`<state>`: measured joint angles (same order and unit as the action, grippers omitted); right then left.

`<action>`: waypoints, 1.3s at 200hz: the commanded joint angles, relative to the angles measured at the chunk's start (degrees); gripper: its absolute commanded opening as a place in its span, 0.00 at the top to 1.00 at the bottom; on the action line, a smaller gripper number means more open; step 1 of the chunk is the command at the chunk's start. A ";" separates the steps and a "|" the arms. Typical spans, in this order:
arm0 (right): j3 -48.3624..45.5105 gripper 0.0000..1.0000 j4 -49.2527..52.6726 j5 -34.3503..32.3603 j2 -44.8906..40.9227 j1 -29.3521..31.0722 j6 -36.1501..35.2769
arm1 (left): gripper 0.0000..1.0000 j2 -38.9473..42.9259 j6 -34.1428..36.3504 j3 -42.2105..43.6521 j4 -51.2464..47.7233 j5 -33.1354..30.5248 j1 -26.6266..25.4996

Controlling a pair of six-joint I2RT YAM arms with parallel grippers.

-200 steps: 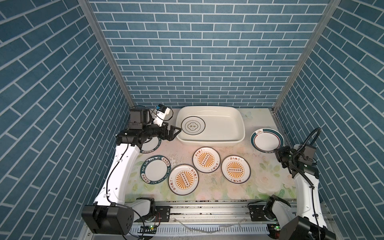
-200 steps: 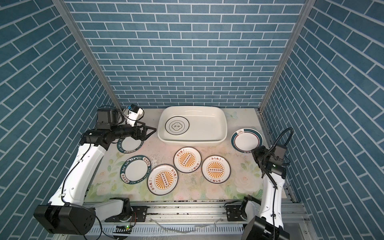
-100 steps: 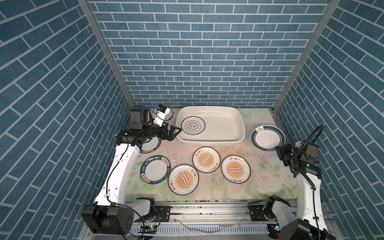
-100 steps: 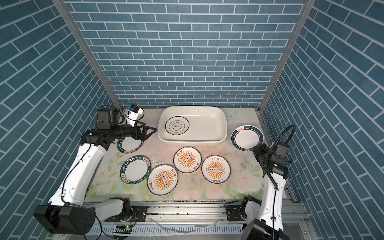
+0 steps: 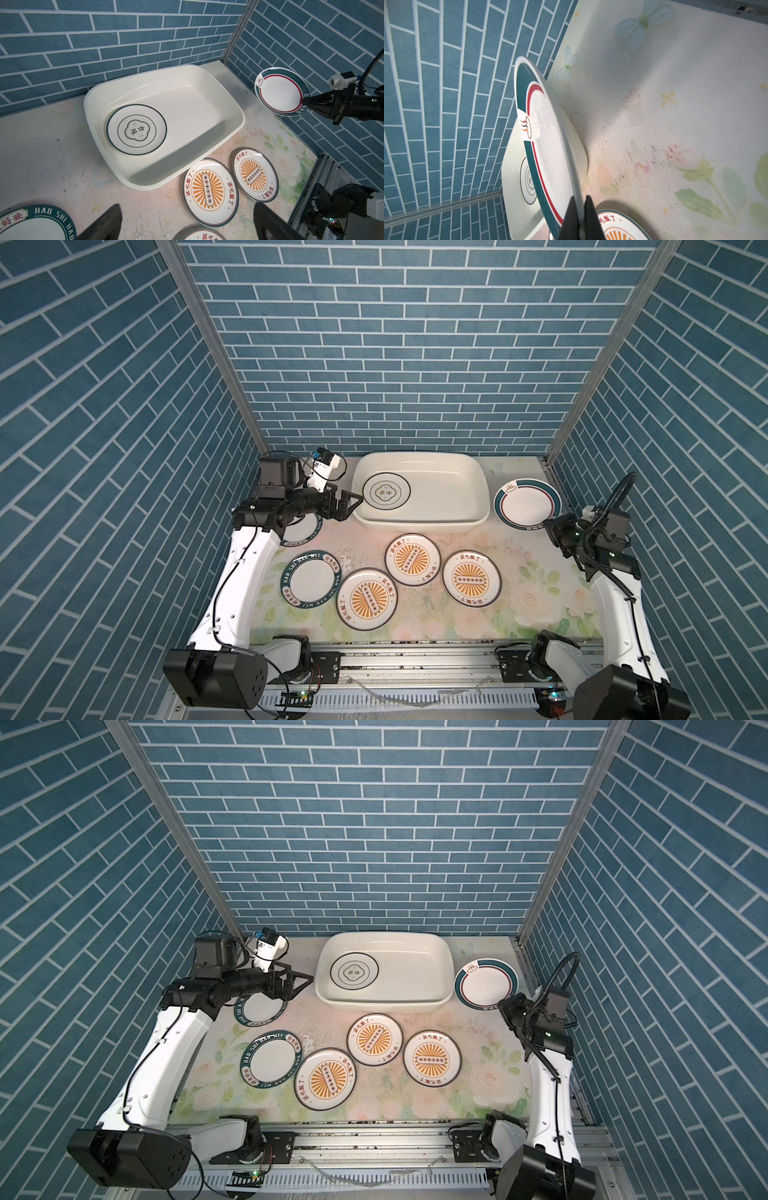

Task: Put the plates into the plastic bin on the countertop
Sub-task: 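Carry the upright plate with the right gripper over the bin and lower it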

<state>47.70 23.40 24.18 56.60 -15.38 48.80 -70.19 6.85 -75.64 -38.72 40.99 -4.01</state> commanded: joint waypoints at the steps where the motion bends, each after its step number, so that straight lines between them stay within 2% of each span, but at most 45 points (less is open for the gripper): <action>1: 3.58 1.00 -5.09 -3.02 2.29 3.78 1.08 | 0.00 -0.74 -0.65 -2.01 0.23 -0.30 -0.30; 101: 18.78 1.00 -12.08 -10.69 21.08 23.54 2.27 | 0.00 -0.05 -0.90 -2.75 -0.41 -1.18 -0.30; 174: 34.51 1.00 -17.20 -11.19 43.44 38.05 3.65 | 0.00 0.43 -0.97 -3.15 -0.86 -1.36 -0.30; 218: 44.51 1.00 -19.35 -9.12 56.26 43.14 5.41 | 0.00 0.60 -0.89 -2.37 -0.70 -1.71 -0.29; 260: 50.55 1.00 -19.66 -7.65 63.75 45.21 6.74 | 0.00 0.72 -0.65 -2.07 -0.72 -1.96 -0.32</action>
<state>94.04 7.22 14.83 117.93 29.36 52.71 -70.54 6.17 -77.56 -39.13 39.59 -4.05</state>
